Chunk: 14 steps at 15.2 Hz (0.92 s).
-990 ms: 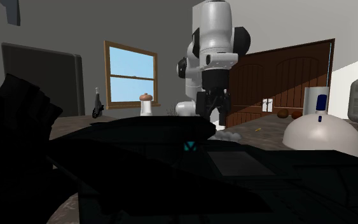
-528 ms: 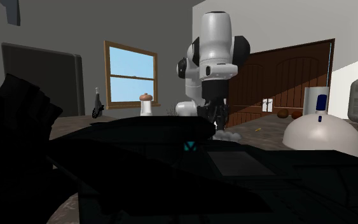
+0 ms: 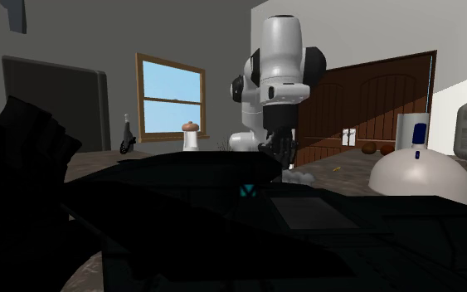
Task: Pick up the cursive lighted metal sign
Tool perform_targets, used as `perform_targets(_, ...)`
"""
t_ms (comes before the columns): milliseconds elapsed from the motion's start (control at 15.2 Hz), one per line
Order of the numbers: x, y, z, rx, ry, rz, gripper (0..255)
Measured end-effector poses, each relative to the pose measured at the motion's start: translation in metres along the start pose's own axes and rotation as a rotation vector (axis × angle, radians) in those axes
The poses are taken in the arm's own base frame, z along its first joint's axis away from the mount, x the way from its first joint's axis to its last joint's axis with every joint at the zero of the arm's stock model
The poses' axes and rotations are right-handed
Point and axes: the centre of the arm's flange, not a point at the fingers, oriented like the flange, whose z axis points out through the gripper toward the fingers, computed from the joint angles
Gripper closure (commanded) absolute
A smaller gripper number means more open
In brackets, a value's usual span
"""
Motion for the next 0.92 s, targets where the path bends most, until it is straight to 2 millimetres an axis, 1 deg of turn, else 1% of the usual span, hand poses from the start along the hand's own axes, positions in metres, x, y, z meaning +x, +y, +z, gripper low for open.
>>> perform_targets(66, 0.000, 0.000, 0.000, 0.000, 0.000, 0.000, 255)
perform_targets(198, 0.001, 0.000, -0.006, 0.001, 0.000, 0.000, 255)
perform_targets(924, 0.002, -0.001, -0.062, 0.000, 0.000, 0.000, 255)
